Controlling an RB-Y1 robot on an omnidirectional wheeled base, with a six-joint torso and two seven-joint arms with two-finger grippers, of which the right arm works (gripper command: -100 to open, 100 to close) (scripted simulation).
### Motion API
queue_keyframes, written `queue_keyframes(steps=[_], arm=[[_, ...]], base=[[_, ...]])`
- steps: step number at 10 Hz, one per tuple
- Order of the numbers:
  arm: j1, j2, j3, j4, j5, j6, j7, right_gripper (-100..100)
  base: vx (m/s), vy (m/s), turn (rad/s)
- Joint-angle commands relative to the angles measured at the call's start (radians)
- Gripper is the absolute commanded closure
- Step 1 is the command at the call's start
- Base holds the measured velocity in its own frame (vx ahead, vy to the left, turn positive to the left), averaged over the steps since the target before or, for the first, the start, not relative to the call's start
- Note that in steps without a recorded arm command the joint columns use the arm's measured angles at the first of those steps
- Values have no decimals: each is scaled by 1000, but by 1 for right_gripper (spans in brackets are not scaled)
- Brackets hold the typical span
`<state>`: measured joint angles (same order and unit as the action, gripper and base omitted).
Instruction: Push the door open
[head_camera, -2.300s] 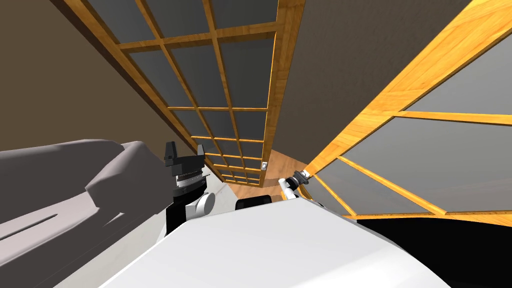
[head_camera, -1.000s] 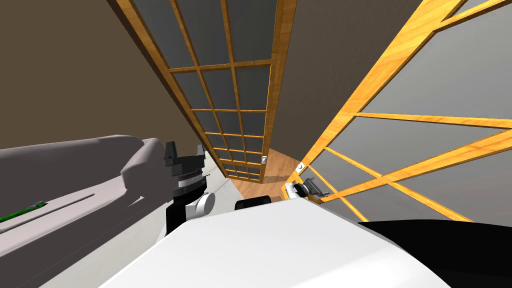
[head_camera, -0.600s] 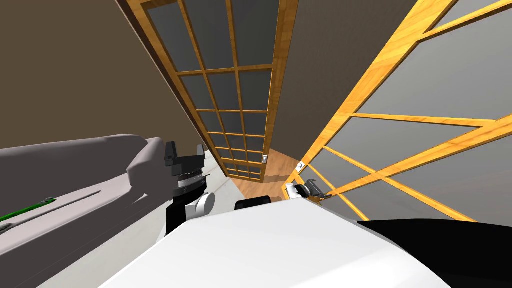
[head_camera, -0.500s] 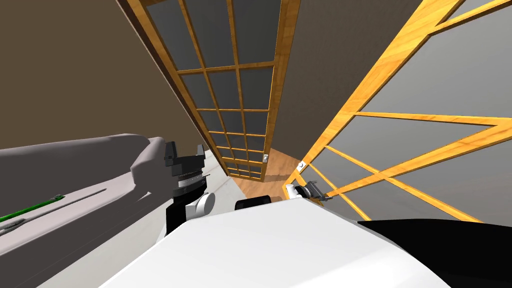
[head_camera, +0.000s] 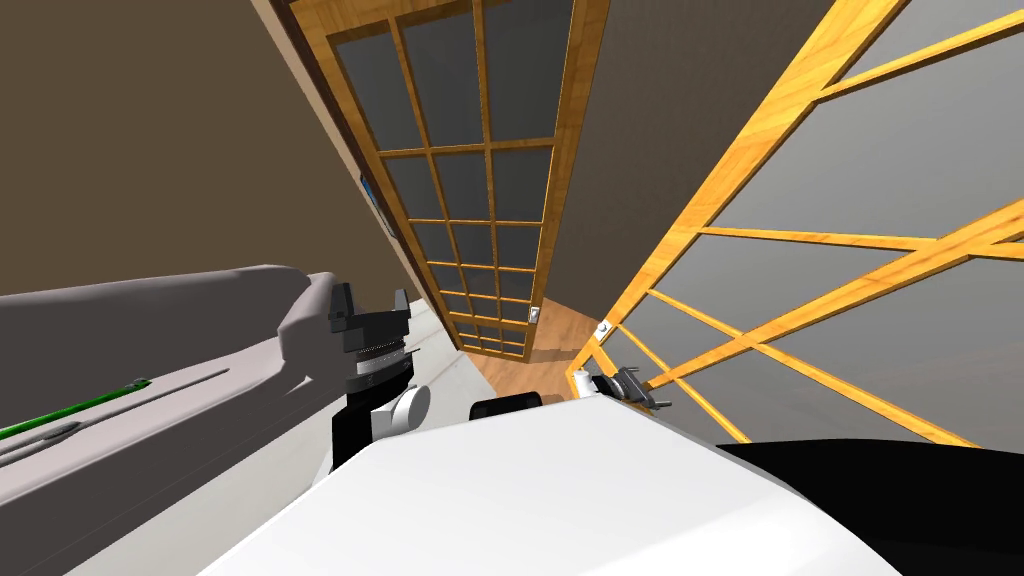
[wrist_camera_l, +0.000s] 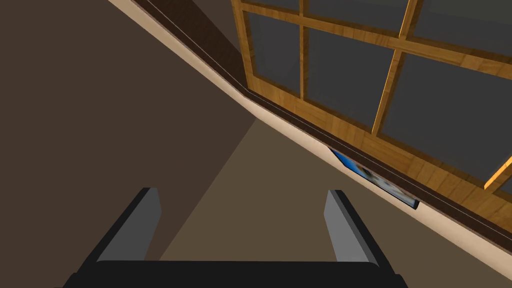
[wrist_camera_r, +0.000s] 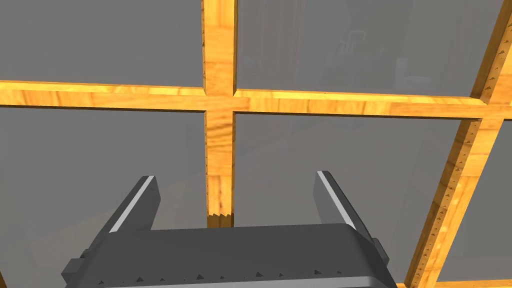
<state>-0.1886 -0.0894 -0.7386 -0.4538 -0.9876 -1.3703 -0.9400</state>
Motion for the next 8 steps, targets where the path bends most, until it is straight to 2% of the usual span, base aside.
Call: queue_keyframes(steps=[1, 2, 3, 4, 6, 7, 8], arm=[[2, 22, -30, 3, -6, -7, 11, -100], [1, 31, -39, 2, -8, -10, 14, -100], [-8, 59, -60, -3, -12, -16, 21, -100], [-16, 74, -68, -6, -14, -18, 24, -100], [-16, 74, -68, -7, -14, -18, 24, -100], [-36, 101, -79, -15, -17, -22, 29, -100], [-36, 101, -79, -15, -17, -22, 29, -100]], base=[[13, 46, 113], [32, 68, 81], [87, 82, 131], [166, 59, 135], [103, 13, 2], [169, 18, 134], [194, -1, 71]])
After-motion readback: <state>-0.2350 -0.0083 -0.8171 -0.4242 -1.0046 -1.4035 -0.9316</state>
